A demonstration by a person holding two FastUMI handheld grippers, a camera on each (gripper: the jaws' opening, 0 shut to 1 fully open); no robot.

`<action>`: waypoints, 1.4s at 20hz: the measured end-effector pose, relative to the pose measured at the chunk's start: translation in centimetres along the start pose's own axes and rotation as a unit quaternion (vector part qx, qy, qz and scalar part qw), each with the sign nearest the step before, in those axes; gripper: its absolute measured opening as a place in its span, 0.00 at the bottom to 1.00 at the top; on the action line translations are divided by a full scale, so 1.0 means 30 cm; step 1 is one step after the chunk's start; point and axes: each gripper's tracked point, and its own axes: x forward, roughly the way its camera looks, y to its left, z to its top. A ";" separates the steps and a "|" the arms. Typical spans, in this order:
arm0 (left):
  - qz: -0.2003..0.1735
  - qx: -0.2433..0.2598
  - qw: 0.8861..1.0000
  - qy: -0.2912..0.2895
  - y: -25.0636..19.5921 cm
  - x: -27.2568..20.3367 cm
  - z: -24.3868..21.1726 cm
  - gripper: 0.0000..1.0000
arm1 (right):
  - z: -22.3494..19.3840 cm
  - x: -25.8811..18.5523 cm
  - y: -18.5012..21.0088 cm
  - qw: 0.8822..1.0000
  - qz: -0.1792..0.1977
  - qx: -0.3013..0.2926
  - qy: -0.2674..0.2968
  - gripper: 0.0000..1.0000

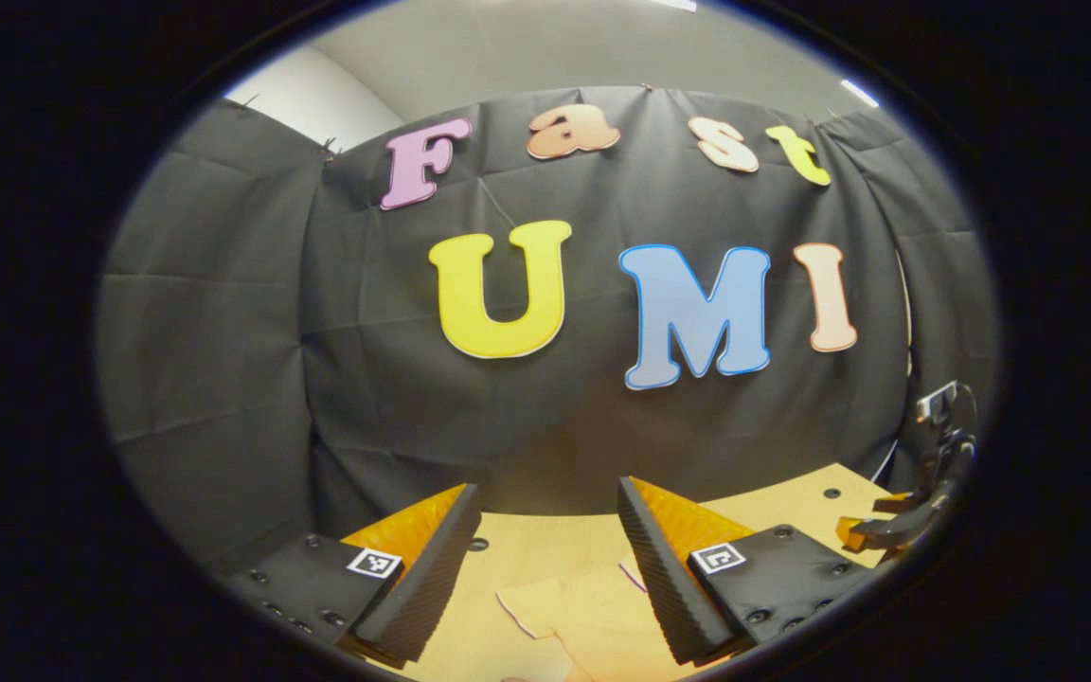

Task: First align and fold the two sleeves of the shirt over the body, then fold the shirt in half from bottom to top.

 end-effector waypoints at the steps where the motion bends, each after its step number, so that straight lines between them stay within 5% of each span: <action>1: 0.004 -0.002 1.000 0.002 0.006 0.001 -0.003 0.96 | -0.041 0.031 -0.005 1.000 -0.002 0.000 0.014 0.95; 13: 0.028 -0.009 0.999 0.025 0.036 0.023 -0.047 0.96 | -0.352 0.291 -0.004 0.987 0.024 0.019 0.157 0.94; 18: 0.032 -0.012 0.999 0.032 0.034 0.035 -0.060 0.96 | -0.390 0.306 -0.012 0.983 0.028 0.020 0.181 0.73; 19: 0.032 -0.011 0.999 0.033 0.035 0.038 -0.064 0.96 | -0.392 0.315 -0.011 0.982 0.021 0.021 0.185 0.31; 20: 0.033 -0.011 0.999 0.034 0.034 0.040 -0.064 0.96 | -0.391 0.307 -0.027 0.982 0.012 0.021 0.187 0.24; 21: 0.034 -0.011 0.999 0.035 0.035 0.039 -0.066 0.96 | -0.399 0.305 -0.003 0.979 0.022 0.038 0.201 0.04; 26: 0.036 -0.016 0.998 0.038 0.043 0.038 -0.072 0.95 | -0.287 0.286 0.076 0.982 0.060 0.015 0.181 0.04; 28: 0.037 -0.018 0.998 0.038 0.045 0.037 -0.074 0.96 | -0.196 0.283 0.215 0.982 0.100 0.001 0.159 0.04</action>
